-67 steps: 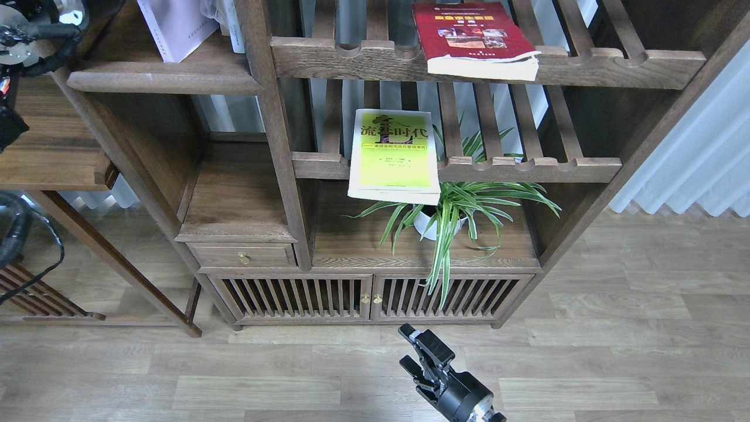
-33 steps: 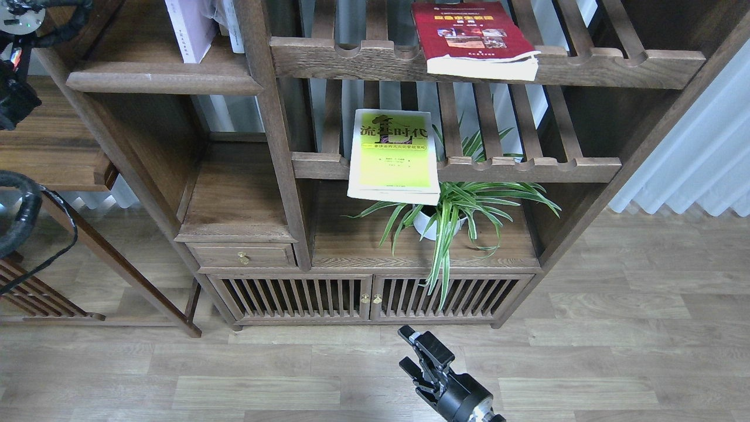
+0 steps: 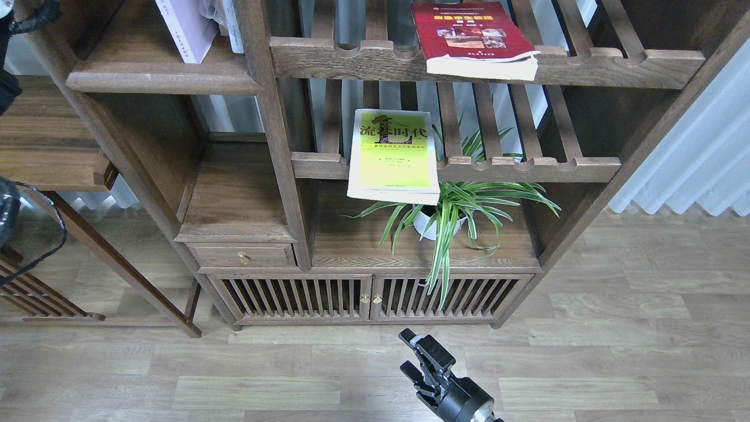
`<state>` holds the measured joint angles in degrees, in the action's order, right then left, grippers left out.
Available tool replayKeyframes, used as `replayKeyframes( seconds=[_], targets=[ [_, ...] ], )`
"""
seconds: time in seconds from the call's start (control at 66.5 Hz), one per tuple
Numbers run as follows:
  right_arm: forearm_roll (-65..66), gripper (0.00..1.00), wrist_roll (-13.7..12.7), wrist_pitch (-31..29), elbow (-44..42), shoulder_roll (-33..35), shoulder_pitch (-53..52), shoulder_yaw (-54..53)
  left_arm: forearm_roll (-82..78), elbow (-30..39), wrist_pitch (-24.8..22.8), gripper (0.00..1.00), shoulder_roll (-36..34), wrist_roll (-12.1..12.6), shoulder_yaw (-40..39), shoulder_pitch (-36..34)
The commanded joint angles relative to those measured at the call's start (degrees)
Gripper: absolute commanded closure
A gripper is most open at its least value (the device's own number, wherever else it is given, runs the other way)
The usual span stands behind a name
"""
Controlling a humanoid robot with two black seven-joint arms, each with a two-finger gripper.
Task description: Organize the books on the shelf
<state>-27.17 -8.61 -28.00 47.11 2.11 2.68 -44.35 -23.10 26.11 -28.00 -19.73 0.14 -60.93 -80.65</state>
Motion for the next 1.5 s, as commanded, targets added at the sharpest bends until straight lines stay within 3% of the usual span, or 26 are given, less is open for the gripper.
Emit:
replayKeyframes(
  seconds=[0.0,0.346,0.481,0.556,0.676,0.887,1.052,1.248,1.488],
  targets=[
    [-0.1,0.01,0.1,0.0,0.0,0.0,0.0,0.0,3.1,5.3,0.0,0.32,-2.0,0.0,-0.5,3.7],
    [0.0,0.01,-0.3,0.0,1.1,0.2,-0.2,-2.3,6.5,27.2,0.0,0.32,-9.2,1.8,-7.3,19.0],
    [0.0,0.01,-0.5,0.0,2.4,0.4,-0.5,-3.2,14.4,33.3,0.0,0.31,-12.6,4.8,-8.2,24.7],
    [0.1,0.01,-0.7,0.0,4.8,0.8,-0.7,-4.3,20.9,37.0,0.0,0.26,-17.2,6.3,-8.2,29.4],
    [0.1,0.01,-0.9,0.0,7.1,1.3,-0.7,-6.0,25.5,41.3,0.0,0.16,-20.8,6.3,-8.3,33.4],
    [0.5,0.01,-0.9,0.0,9.8,1.8,-1.2,-8.0,30.7,45.0,0.0,0.05,-24.3,6.5,-8.2,42.3],
    [0.6,0.01,-0.9,0.0,8.9,1.4,-2.5,-8.1,30.3,46.1,0.0,0.05,-24.6,8.8,-7.4,55.1],
    [2.2,0.01,-0.8,0.0,8.8,1.1,-3.5,-7.4,27.7,44.6,0.0,0.05,-23.0,9.0,-7.7,70.9],
    [3.4,0.01,0.0,0.0,7.8,-2.1,-8.0,-8.0,25.6,38.9,0.0,0.05,-20.1,9.1,-8.0,74.4]
  ],
)
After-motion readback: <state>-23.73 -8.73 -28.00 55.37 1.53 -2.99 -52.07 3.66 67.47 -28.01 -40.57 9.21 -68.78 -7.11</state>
